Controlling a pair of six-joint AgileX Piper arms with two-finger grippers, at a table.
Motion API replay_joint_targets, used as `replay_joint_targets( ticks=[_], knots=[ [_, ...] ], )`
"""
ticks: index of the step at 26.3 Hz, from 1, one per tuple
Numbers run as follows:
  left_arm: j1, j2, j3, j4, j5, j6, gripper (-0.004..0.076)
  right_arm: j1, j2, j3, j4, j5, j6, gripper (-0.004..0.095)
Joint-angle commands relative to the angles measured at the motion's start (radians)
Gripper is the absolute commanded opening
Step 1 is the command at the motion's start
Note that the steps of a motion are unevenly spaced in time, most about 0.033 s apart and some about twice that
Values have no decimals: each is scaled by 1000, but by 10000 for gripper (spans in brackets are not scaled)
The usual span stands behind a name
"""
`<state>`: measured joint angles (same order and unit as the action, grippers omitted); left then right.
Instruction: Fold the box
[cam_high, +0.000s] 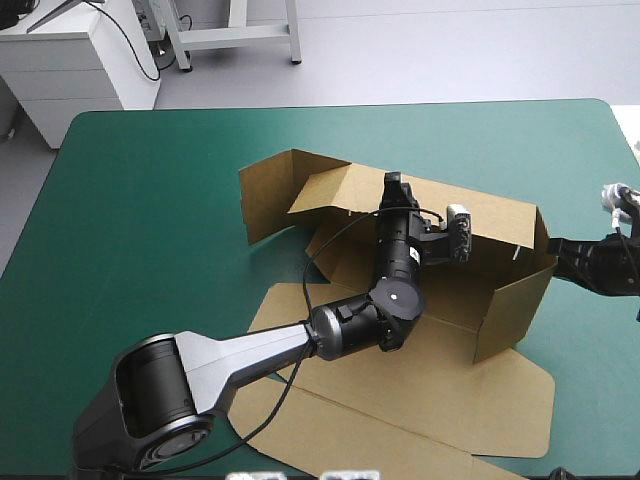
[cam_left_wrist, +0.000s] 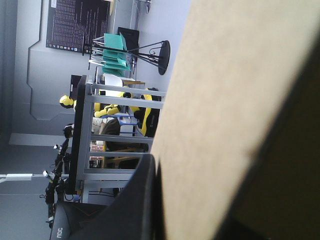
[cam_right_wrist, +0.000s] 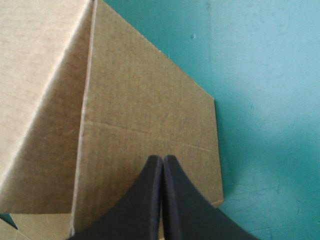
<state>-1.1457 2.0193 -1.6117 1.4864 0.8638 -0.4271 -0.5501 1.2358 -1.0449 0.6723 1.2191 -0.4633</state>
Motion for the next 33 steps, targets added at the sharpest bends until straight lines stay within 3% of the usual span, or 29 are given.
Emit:
replay_joint_targets(
  ticks=[1,5,10,17,19,23,25,30,33],
  knots=[
    [9,-47,-19,-51,-37,-53,-8,0,-24,-10,76,-34,-104,-19],
    [9,-47,-19,-47,-72,-28,-8,2,-50,75,160,-80,-241,-16],
    [9,-47,-19,-47,-72,38,-8,21,-206,263,212,-247,-451,-16],
    [9,-47,-19,-47,-76,45,-8,21,-290,290,251,-224,-558,6],
    [9,-47,-19,-47,-76,56,-8,21,-290,292,250,-217,-558,87],
    [9,-47,-19,-47,-76,90,-8,21,-288,296,245,-203,-577,393],
    [9,-47,-19,-43,-74,90,-8,21,-288,298,247,-187,-624,485],
    [9,-47,-19,-14,-70,90,-8,68,-286,298,231,-174,-644,518],
    [9,-47,-19,-12,-63,90,-8,104,-284,300,202,-259,-641,516]
  ],
)
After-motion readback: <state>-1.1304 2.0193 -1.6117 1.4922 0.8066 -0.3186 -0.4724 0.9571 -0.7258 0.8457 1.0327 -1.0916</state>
